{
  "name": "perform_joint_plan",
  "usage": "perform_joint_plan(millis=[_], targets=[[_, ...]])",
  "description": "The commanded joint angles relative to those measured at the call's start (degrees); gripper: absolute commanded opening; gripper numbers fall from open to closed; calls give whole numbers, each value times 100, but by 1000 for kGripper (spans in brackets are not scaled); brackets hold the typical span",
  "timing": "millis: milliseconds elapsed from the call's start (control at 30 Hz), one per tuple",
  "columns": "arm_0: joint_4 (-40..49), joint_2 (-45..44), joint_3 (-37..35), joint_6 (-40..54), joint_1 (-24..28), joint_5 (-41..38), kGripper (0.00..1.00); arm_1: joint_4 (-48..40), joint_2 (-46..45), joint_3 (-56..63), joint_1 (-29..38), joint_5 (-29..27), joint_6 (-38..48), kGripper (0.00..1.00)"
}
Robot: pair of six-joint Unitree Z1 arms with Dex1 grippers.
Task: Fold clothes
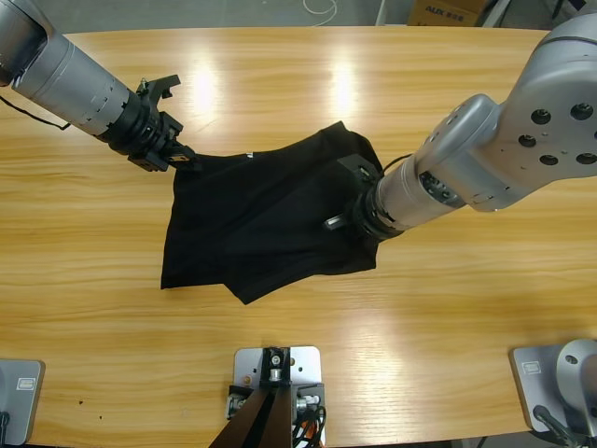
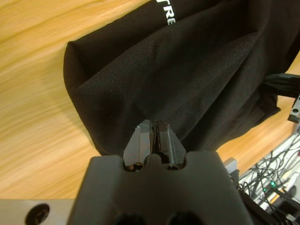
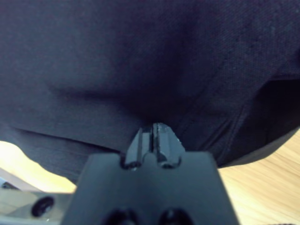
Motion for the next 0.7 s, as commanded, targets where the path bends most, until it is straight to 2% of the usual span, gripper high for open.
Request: perform_joint_plan(millis=[33,367,700], targets=[[11,376,-182,-87,-171,-8,0,-68,353,287,-59,-67,95,0],[16,1037,-212,-84,-387,438,0,-54,342,386,-59,-47,95,0],[9,1403,-721,-166,-329,561,0,-26,413,445,-59,60,92,0]])
